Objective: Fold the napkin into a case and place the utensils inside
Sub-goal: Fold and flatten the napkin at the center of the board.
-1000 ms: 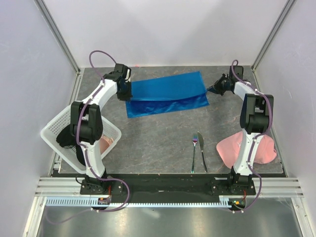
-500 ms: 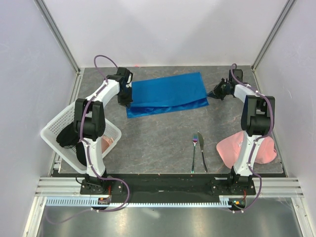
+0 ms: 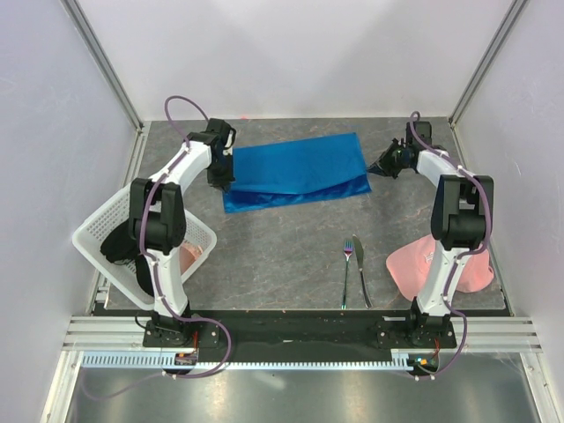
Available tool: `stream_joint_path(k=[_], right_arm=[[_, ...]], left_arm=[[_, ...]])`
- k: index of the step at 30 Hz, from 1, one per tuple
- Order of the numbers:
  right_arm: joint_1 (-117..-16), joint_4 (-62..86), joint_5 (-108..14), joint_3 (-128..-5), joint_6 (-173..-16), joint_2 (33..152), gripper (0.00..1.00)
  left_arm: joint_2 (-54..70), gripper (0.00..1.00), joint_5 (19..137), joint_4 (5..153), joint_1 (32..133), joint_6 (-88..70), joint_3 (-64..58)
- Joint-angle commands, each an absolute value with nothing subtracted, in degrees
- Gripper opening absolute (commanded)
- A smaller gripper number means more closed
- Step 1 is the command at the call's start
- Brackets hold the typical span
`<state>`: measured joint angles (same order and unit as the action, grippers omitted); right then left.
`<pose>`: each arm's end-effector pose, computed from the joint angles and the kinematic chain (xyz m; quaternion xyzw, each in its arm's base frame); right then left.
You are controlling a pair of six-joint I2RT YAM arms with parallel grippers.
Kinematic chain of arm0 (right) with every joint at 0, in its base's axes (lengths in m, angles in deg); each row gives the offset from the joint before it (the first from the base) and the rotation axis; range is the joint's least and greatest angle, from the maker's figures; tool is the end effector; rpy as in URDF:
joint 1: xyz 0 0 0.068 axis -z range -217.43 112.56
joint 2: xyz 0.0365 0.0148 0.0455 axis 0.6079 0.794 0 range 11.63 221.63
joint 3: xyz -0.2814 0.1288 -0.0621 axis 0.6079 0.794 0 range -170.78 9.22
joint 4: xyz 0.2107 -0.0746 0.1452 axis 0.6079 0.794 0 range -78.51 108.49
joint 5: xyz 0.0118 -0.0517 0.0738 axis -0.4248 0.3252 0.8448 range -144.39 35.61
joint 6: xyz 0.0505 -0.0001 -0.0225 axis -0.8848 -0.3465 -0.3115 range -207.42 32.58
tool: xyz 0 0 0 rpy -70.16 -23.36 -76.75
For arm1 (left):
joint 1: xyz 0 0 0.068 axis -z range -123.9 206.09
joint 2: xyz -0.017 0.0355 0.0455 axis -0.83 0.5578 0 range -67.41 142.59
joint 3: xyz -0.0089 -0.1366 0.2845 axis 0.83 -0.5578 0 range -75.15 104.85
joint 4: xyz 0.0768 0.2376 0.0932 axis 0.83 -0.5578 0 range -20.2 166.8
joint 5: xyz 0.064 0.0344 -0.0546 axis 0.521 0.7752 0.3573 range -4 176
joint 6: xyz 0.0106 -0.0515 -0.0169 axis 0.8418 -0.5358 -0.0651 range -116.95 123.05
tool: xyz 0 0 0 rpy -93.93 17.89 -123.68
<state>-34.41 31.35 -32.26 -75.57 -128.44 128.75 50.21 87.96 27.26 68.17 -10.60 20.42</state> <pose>0.4709 -0.0106 0.2185 0.2905 0.8840 0.2751 0.2416 0.4430 -0.0935 0.2423 -0.0163 0.9869 -0.0191 0.1596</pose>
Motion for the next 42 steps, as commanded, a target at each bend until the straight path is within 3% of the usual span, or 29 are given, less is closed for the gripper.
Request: stream_joint_path(k=[1,24,26,27,28,30,31,34,36,40,42], right_arm=[[-33.9,33.8,-33.0,-77.1,-126.6,123.9,0.00],[-34.1,30.3,-31.5,-72.7,-127.0,129.0,0.00],[-34.1,30.3,-31.9,-71.4,-126.8,128.2,0.00],[-34.1,30.4,-31.8,-71.2,-126.5,128.1,0.04],[-34.1,30.6,-31.8,-71.5,-126.1,128.3,0.16],[-34.0,32.5,-31.8,-73.6,-125.7,128.3,0.27],[-34.0,33.5,-32.0,-74.8,-124.5,127.9,0.37],[-34.1,37.5,-33.8,-79.3,-122.8,127.0,0.51],[-34.8,39.4,-35.5,-81.6,-120.9,127.0,0.55],[-37.0,39.6,-34.7,-84.6,-121.3,130.4,0.57],[-39.3,39.3,-34.7,-86.8,-122.1,131.7,0.56]], left_arm=[[43.9,0.02,90.6,26.8,68.0,-11.4,19.8],[48.3,0.02,87.8,27.9,68.0,-11.0,15.2],[47.1,0.06,87.4,28.6,68.0,-11.0,14.3],[46.8,0.09,87.1,28.5,68.0,-10.9,14.1],[46.7,0.20,86.9,28.4,68.0,-10.8,14.1],[45.0,0.33,86.2,27.9,68.0,-10.8,14.1],[44.1,0.41,84.9,27.9,68.0,-11.0,14.2],[40.1,0.52,83.1,27.8,68.0,-12.9,14.4],[39.4,0.51,81.8,28.4,68.0,-14.8,15.0],[44.3,0.31,77.4,27.3,67.9,-17.1,19.0],[46.4,0.26,76.0,26.7,67.9,-18.1,22.0]])
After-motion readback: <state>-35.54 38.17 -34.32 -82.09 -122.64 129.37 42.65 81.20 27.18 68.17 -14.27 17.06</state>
